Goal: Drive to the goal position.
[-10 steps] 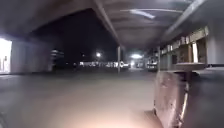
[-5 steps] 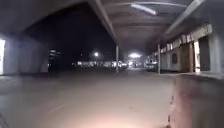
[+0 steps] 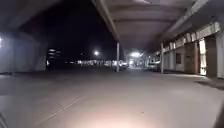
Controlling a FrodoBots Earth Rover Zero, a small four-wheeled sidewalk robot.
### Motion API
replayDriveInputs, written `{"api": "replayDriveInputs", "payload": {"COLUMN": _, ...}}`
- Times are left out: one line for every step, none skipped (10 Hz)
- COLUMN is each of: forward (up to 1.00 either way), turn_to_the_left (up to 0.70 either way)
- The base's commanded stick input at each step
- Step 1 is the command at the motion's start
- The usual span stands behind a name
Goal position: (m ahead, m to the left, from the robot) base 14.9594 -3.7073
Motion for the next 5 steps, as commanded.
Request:
{"api": "replayDriveInputs", "payload": {"forward": 1.0, "turn_to_the_left": -0.15}}
{"api": "replayDriveInputs", "payload": {"forward": 1.0, "turn_to_the_left": -0.12}}
{"api": "replayDriveInputs", "payload": {"forward": 1.0, "turn_to_the_left": -0.12}}
{"api": "replayDriveInputs", "payload": {"forward": 1.0, "turn_to_the_left": -0.12}}
{"api": "replayDriveInputs", "payload": {"forward": 1.0, "turn_to_the_left": -0.14}}
